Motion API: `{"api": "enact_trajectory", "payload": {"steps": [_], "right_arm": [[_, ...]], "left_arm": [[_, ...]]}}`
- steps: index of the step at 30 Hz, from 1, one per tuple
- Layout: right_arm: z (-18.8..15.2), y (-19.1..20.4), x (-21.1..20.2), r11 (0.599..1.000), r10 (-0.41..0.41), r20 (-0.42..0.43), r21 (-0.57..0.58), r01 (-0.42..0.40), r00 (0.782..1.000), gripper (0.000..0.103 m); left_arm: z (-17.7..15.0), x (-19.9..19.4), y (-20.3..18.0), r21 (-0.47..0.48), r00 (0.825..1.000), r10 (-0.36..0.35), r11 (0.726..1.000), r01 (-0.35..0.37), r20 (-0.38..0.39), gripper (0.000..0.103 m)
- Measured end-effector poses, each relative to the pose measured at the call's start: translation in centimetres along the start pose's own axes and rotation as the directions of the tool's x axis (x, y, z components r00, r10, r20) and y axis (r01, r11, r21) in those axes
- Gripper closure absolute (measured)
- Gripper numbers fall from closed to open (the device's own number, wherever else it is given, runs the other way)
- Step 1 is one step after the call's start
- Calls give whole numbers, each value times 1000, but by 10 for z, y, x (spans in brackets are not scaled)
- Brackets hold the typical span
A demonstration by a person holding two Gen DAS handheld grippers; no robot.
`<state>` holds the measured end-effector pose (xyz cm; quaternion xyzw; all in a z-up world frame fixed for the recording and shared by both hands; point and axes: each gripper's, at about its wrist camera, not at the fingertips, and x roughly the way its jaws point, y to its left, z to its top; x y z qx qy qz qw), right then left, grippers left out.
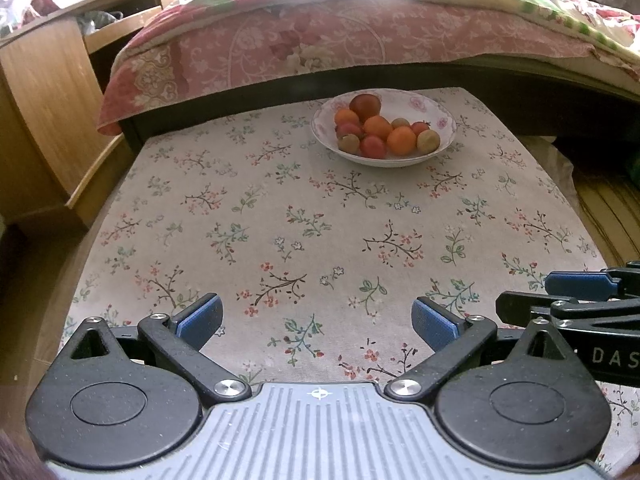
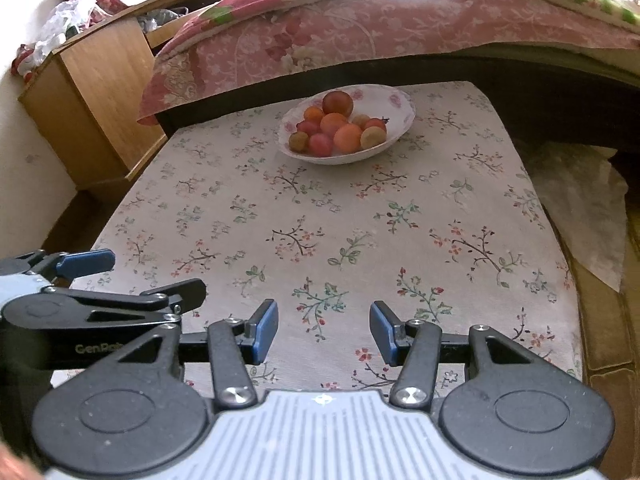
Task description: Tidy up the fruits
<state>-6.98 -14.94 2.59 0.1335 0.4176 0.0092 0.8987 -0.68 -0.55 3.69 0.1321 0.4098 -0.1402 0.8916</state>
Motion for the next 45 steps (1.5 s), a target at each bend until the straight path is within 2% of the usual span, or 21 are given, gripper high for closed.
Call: {"api": "enact_trajectory", "payload": {"steps": [29, 34, 45], "right_arm": [[-1, -1, 1, 1000, -3, -2, 11, 3, 1000, 52], [-1, -1, 0, 1000, 4, 6, 17, -5, 1000, 52], [0, -1, 2, 1000, 6, -2, 17, -6, 1000, 52]], "left_arm": [[-1, -2, -3, 16, 1000, 11, 1000, -11, 18, 4], [1, -2, 0, -30, 1000, -24, 999, 23, -19, 8], [0, -3, -4, 23, 1000, 10, 1000, -11, 17, 8]]}}
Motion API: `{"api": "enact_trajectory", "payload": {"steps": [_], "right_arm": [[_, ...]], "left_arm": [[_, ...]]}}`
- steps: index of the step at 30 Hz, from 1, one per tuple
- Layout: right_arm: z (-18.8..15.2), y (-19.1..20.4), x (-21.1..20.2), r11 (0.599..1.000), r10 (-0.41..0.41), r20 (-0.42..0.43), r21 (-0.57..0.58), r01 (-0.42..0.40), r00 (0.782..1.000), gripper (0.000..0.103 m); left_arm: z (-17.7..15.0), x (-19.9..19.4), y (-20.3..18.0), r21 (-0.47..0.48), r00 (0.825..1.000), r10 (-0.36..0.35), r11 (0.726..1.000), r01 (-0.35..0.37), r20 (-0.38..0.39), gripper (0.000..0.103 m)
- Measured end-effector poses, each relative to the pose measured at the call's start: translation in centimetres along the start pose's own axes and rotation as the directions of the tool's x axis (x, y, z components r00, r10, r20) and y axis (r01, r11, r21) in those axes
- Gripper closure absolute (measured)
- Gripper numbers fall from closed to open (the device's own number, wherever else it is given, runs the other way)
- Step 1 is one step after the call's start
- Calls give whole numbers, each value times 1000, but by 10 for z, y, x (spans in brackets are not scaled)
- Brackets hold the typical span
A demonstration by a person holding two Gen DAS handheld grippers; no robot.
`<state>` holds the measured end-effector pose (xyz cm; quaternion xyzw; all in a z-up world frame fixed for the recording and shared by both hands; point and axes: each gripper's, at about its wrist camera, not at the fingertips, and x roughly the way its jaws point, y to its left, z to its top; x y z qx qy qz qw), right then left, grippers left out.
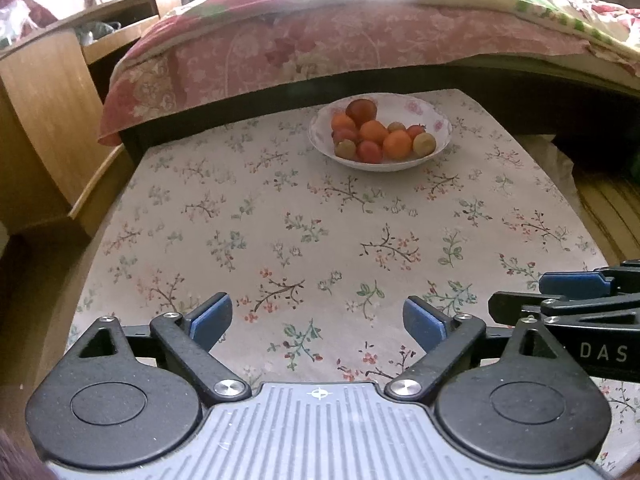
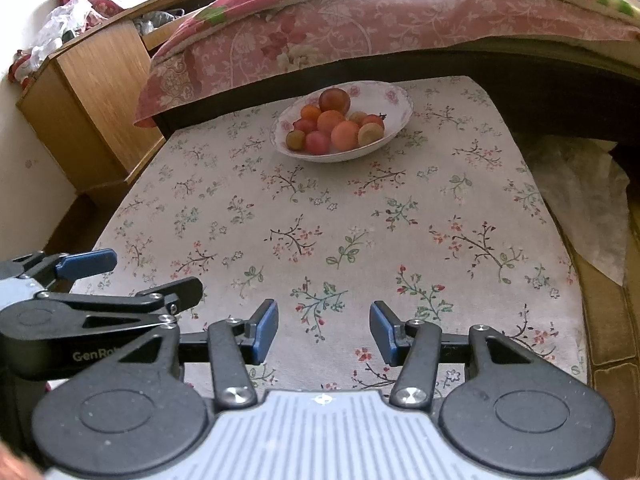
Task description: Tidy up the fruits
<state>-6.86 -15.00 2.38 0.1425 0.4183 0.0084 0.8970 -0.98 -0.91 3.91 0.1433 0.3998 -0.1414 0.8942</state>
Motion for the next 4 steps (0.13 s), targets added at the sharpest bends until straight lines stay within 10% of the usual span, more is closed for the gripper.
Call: {"api": "enact_trajectory", "payload": {"steps": [4], "right_arm": [[1, 0, 0, 1000, -6, 14, 2, 6, 1000, 52]], "left_arm": [[1, -1, 0, -7, 1000, 20, 1000, -20, 15, 3]]}}
